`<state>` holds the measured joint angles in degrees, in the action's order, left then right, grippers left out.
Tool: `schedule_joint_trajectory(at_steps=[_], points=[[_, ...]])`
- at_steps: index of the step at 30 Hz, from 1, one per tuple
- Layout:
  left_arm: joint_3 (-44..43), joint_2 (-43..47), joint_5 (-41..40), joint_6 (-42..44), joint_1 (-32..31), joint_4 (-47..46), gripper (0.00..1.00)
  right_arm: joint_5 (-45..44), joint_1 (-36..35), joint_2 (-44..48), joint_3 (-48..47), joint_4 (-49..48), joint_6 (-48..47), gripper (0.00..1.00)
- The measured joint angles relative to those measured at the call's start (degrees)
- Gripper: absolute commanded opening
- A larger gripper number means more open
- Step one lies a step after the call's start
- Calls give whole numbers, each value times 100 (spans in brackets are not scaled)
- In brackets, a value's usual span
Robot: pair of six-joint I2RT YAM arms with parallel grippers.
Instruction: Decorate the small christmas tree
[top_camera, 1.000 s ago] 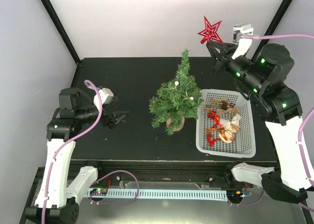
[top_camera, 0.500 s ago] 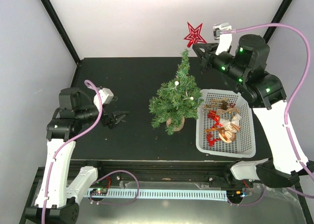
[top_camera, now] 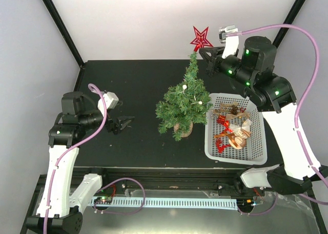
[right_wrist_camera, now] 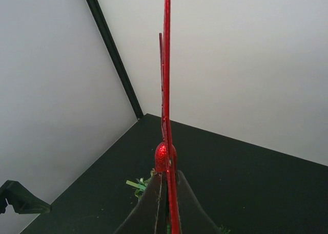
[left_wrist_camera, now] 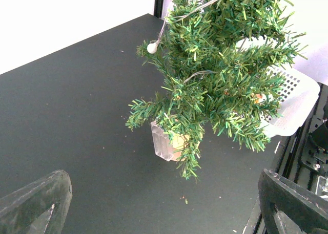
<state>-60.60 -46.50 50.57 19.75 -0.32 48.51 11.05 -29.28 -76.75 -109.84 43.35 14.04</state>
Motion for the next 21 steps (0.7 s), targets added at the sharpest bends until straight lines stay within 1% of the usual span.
schedule_joint_trajectory(at_steps=[10, 21], points=[[0, 2, 2, 0, 0, 0, 99, -109, -7, 219, 127, -4, 46, 1], [0, 74, 0, 0, 0, -2, 99, -28, -11, 188, 120, -9, 192, 1]])
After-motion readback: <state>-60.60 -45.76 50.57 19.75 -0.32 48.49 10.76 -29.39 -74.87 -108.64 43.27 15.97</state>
